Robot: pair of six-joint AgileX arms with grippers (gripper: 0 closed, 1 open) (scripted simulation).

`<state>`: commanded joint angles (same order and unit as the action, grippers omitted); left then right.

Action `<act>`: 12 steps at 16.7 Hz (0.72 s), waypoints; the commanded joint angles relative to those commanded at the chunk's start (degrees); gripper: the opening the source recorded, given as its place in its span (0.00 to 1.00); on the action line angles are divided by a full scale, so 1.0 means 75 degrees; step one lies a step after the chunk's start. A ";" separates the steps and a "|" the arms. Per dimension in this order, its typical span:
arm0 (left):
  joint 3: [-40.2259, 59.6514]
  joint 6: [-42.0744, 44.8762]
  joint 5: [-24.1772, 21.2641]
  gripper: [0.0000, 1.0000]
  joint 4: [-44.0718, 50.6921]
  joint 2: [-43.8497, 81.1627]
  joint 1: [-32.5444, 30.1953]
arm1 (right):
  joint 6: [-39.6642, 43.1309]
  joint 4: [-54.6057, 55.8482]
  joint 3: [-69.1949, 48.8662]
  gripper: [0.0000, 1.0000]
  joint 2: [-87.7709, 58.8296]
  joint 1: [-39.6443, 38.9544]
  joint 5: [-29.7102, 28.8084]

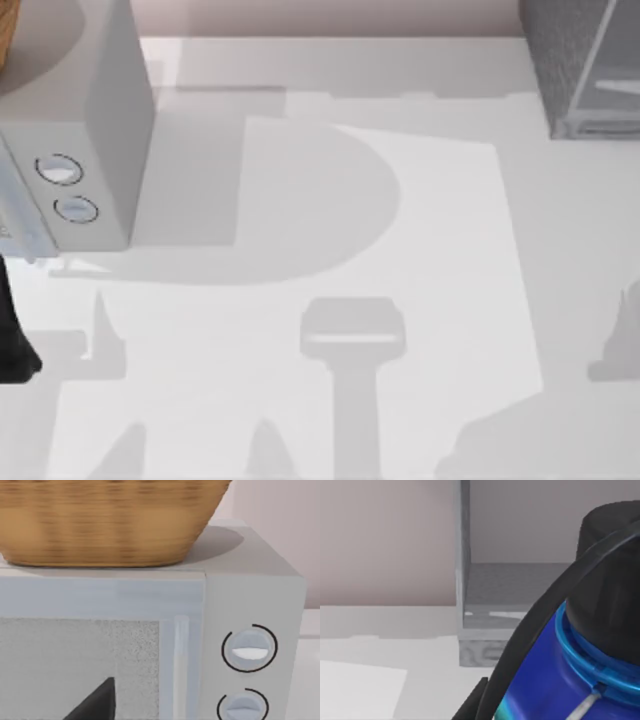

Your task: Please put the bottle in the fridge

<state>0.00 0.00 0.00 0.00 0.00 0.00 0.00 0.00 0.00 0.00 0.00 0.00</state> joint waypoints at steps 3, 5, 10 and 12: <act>0.0000 0.0000 0.0000 1.00 0.0000 0.0000 0.0000 | -0.0012 0.0068 -0.0050 0.01 -0.0112 -0.0010 0.0038; 0.0000 0.0000 0.0000 1.00 0.0000 0.0000 0.0000 | -0.0033 0.0348 -0.0297 0.01 -0.0508 0.0022 0.0128; 0.0000 0.0000 0.0000 1.00 0.0000 0.0000 0.0000 | -0.0081 0.1758 -0.1530 0.01 -0.2874 0.0328 0.0479; 0.0000 0.0000 0.0000 1.00 0.0000 0.0000 0.0000 | -0.0085 0.2504 -0.2180 0.01 -0.4263 0.0532 0.0638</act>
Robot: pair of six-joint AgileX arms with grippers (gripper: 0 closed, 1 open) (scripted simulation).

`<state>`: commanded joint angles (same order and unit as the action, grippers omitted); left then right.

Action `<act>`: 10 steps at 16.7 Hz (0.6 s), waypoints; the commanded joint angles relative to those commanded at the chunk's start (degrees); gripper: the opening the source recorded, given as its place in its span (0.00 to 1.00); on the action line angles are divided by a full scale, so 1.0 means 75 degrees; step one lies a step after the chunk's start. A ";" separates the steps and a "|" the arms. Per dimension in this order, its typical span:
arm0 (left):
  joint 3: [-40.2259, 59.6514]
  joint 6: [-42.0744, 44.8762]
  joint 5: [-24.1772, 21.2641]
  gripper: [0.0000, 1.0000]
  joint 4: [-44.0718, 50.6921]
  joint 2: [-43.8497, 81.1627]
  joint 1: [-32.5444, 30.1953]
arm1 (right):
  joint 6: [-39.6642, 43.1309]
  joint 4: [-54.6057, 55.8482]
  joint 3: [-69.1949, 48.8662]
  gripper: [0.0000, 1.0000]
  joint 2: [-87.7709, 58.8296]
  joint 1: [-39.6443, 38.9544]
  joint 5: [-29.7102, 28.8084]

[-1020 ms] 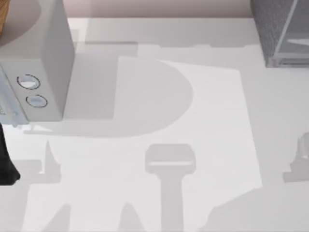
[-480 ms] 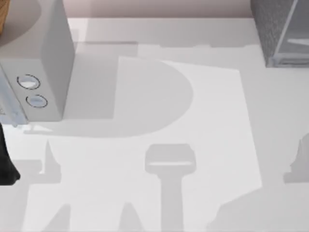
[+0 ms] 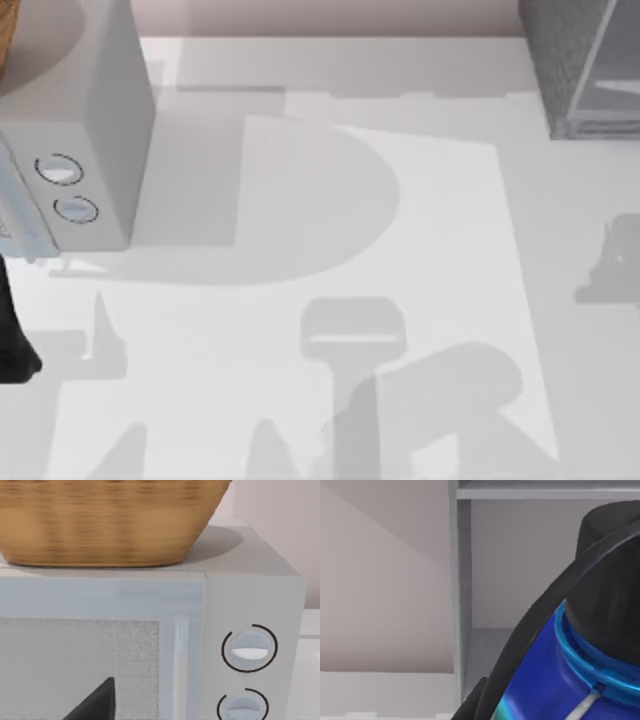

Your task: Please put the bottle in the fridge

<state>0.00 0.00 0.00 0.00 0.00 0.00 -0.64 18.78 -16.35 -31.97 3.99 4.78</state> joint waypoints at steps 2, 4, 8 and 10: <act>0.0000 0.0000 0.0000 1.00 0.0000 0.0000 0.0000 | 0.0004 0.0802 -0.0697 0.01 -0.1546 0.0230 0.0164; 0.0000 0.0000 0.0000 1.00 0.0000 0.0000 0.0000 | 0.0012 0.1632 -0.1417 0.01 -0.3182 0.0471 0.0334; 0.0000 0.0000 0.0000 1.00 0.0000 0.0000 0.0000 | 0.0030 0.3274 -0.2844 0.01 -0.6467 0.0934 0.0679; 0.0000 0.0000 0.0000 1.00 0.0000 0.0000 0.0000 | 0.0033 0.4034 -0.3506 0.01 -0.7981 0.1135 0.0847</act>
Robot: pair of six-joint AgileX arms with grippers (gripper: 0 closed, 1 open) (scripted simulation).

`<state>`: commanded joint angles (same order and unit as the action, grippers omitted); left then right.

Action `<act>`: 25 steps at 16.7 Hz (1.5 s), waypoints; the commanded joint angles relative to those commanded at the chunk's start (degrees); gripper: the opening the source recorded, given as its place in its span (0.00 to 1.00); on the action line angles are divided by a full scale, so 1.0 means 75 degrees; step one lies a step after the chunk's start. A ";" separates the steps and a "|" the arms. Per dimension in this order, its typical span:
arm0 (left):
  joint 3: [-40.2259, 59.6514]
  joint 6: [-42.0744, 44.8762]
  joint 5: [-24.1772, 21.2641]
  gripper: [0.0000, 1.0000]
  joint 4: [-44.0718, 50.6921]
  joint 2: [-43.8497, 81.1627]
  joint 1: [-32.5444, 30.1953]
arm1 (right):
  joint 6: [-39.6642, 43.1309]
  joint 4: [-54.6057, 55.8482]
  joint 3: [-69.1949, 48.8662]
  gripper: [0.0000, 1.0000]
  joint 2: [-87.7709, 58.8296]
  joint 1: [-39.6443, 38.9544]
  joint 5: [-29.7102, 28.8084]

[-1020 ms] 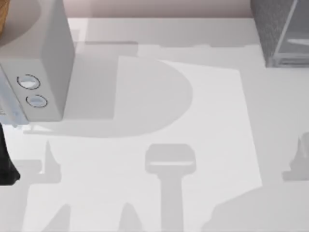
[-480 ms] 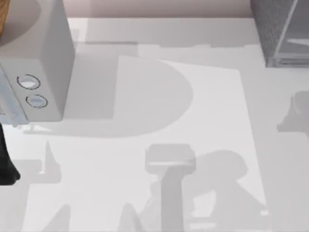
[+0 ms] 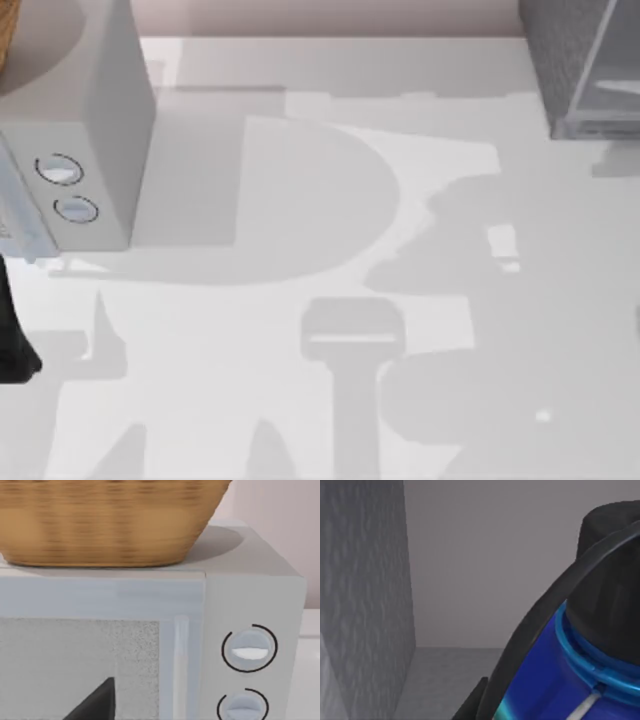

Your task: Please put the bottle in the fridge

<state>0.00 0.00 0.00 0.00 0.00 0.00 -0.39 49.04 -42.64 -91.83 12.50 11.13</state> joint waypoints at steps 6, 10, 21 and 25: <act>0.0000 0.0000 0.0000 1.00 0.0000 0.0000 0.0000 | -0.0033 0.1705 -0.1494 0.01 -0.3245 0.0394 0.0399; 0.0000 0.0000 0.0000 1.00 0.0000 0.0000 0.0000 | -0.0055 0.2082 -0.1826 0.01 -0.3885 0.0465 0.0493; 0.0000 0.0000 0.0000 1.00 0.0000 0.0000 0.0000 | -0.0094 0.1264 -0.3551 0.01 -0.4888 0.0287 0.0301; 0.0000 0.0000 0.0000 1.00 0.0000 0.0000 0.0000 | -0.0063 0.0516 -0.5182 0.01 -0.5656 0.0114 0.0154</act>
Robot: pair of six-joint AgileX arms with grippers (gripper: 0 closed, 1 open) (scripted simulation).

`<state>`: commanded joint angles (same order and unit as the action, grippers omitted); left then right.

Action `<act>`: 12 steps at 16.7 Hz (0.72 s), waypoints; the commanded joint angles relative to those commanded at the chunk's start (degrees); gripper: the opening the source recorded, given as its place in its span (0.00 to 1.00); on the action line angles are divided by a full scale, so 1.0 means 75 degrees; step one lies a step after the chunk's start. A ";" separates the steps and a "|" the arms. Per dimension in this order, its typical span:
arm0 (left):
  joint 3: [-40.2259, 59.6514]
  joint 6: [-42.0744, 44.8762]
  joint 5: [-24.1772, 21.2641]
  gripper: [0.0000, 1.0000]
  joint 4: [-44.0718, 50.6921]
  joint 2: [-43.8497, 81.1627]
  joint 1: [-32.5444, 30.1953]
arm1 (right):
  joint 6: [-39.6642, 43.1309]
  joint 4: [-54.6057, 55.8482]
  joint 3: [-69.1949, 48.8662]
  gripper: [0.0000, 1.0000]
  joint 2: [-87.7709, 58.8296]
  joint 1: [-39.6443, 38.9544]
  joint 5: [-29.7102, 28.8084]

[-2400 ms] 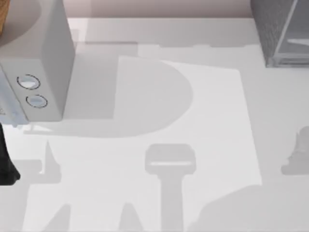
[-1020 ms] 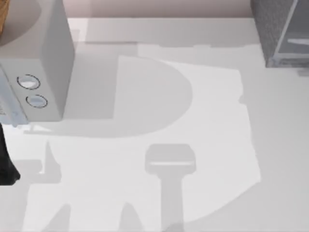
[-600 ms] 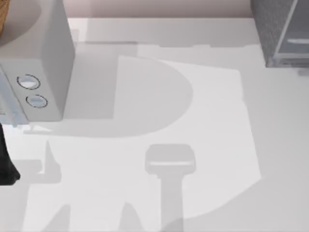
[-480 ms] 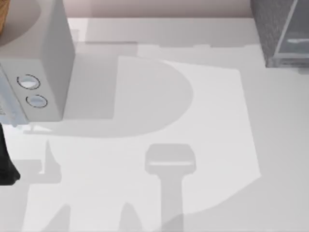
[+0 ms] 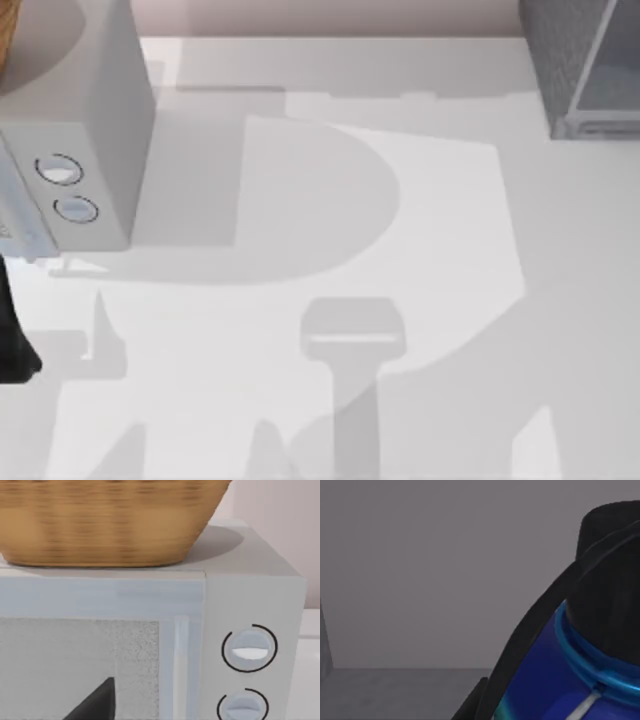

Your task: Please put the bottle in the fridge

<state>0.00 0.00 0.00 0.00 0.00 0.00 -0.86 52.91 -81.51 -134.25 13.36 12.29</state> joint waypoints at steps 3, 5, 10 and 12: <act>0.0000 0.0000 0.0000 1.00 0.0000 0.0000 0.0000 | 0.0014 -0.0306 -0.0474 0.01 -0.0254 -0.0065 -0.0066; 0.0000 0.0000 0.0000 1.00 0.0000 0.0000 0.0000 | 0.0014 -0.0312 -0.0482 0.01 -0.0258 -0.0066 -0.0067; 0.0000 0.0000 0.0000 1.00 0.0000 0.0000 0.0000 | 0.0014 -0.0312 -0.0482 0.23 -0.0258 -0.0066 -0.0067; 0.0000 0.0000 0.0000 1.00 0.0000 0.0000 0.0000 | 0.0014 -0.0312 -0.0482 0.38 -0.0258 -0.0066 -0.0067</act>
<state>0.00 0.00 0.00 0.00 0.00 0.00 -0.76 50.57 -85.13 -136.19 12.86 11.79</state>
